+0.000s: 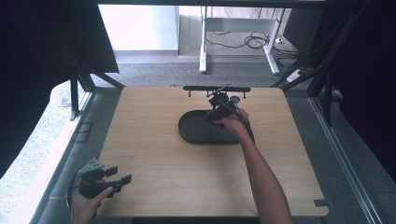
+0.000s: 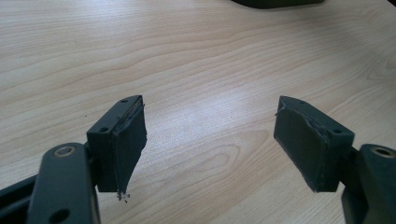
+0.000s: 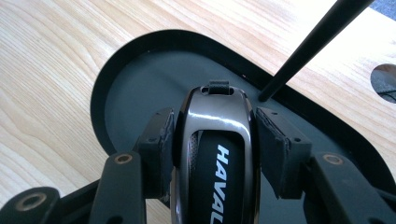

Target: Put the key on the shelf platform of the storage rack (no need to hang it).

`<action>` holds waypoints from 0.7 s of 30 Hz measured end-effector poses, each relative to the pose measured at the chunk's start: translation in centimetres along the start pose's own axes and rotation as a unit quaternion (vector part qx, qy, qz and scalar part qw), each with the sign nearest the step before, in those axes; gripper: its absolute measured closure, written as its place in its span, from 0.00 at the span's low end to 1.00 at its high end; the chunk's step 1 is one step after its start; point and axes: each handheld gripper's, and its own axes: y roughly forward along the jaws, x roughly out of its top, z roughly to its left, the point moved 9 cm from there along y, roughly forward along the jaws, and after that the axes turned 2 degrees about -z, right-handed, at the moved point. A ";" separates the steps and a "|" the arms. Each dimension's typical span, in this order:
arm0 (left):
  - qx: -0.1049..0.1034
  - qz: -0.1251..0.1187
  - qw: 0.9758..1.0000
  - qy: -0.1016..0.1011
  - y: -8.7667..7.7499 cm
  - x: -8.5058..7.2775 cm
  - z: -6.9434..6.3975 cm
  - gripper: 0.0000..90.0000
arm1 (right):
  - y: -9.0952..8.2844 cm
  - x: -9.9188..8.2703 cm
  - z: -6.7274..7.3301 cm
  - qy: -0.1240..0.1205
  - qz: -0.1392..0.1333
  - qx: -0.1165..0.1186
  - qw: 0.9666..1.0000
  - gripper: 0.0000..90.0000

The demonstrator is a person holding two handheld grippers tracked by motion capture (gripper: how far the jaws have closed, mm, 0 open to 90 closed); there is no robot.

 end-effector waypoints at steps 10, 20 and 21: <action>0.000 0.000 1.000 -0.001 0.0 0.0 0.1 0.28 | 1.2 -0.4 -0.7 0.004 0.013 -0.012 1.000 0.55; 0.001 0.000 1.000 -0.001 -0.1 0.0 0.1 0.28 | 2.9 -1.2 -1.2 0.005 0.023 -0.025 0.999 0.55; 0.001 0.000 1.000 -0.002 0.0 0.0 0.1 0.28 | 3.0 -1.3 -1.1 0.007 0.024 -0.025 0.999 0.55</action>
